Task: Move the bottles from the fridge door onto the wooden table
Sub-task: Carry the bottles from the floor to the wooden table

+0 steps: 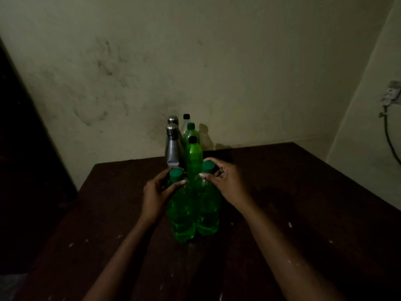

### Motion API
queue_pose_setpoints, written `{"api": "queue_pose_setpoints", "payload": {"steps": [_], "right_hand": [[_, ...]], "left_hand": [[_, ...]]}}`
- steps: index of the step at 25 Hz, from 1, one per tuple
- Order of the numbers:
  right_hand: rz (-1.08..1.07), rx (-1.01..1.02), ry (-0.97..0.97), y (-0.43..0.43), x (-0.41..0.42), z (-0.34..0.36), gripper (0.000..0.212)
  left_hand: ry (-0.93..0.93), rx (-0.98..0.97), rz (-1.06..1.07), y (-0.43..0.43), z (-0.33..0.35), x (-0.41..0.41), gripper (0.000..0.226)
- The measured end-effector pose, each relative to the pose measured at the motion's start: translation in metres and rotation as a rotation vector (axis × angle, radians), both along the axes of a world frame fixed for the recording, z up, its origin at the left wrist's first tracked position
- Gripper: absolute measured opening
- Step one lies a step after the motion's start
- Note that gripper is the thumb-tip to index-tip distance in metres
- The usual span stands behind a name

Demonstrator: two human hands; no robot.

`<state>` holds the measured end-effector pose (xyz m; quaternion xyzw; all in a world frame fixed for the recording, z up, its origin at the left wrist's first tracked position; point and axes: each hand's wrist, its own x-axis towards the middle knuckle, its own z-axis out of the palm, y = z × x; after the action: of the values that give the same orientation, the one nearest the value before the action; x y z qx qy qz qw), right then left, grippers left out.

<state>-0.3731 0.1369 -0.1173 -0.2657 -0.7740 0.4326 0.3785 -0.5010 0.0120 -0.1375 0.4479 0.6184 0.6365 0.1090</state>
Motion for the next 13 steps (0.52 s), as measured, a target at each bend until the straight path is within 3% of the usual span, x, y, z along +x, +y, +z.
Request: {"api": "queue_pose_setpoints", "payload": {"steps": [13], "right_hand": [[0.018, 0.104, -0.166, 0.118, -0.083, -0.010, 0.044]], "left_hand": [[0.081, -0.074, 0.294, 0.110, -0.012, -0.054, 0.044]]}}
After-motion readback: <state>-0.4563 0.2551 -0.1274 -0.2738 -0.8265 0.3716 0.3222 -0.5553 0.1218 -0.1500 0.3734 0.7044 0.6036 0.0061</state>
